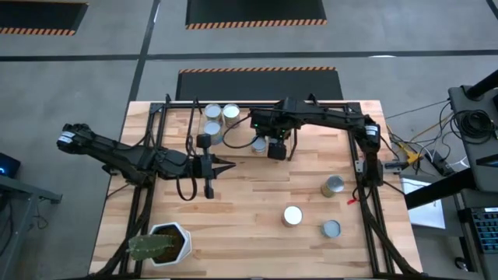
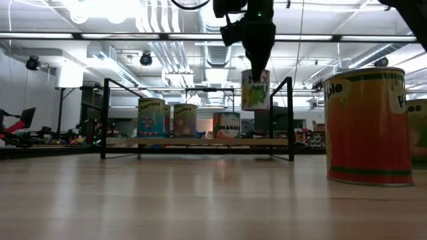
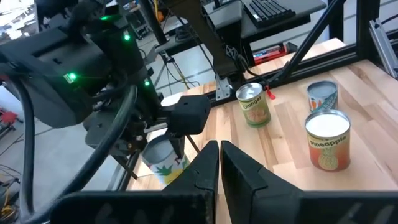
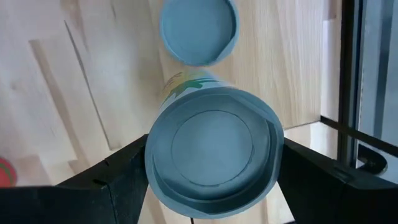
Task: Pick and place cans onto a shelf
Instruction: Put the canned mixed fruits on the shelf
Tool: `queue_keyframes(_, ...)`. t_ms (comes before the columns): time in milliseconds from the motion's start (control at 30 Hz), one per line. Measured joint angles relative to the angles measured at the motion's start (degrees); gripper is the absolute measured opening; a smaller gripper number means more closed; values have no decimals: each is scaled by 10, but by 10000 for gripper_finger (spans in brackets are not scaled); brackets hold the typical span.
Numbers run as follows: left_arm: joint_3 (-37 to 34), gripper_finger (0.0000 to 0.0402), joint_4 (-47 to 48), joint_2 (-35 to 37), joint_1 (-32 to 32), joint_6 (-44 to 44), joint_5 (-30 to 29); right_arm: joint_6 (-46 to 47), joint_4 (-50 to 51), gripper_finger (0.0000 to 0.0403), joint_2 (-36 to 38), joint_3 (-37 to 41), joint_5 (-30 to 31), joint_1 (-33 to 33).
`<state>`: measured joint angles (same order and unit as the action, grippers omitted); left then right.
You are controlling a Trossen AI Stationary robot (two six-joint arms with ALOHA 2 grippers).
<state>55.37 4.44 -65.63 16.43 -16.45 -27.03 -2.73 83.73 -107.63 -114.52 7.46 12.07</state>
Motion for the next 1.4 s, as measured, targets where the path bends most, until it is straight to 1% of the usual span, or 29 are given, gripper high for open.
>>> queue_keyframes(300,0,0,0,1,0,4,0,-11,-31,288,7,65,0,4)
queue_keyframes(433,0,0,-1,1,0,4,0,-19,-63,288,9,101,0,6)
queue_keyframes(633,0,0,-1,1,0,4,0,-22,-87,288,9,133,1,21)
queue_keyframes(800,0,0,-1,1,0,4,0,-24,-98,291,9,139,1,27)
queue_keyframes(1033,0,0,-1,1,0,4,0,-24,-112,327,9,139,0,29)
queue_keyframes(1167,0,0,-1,1,0,4,0,-24,-112,340,9,139,0,29)
queue_keyframes(1400,0,0,-1,1,0,4,0,-24,-107,335,10,139,0,29)
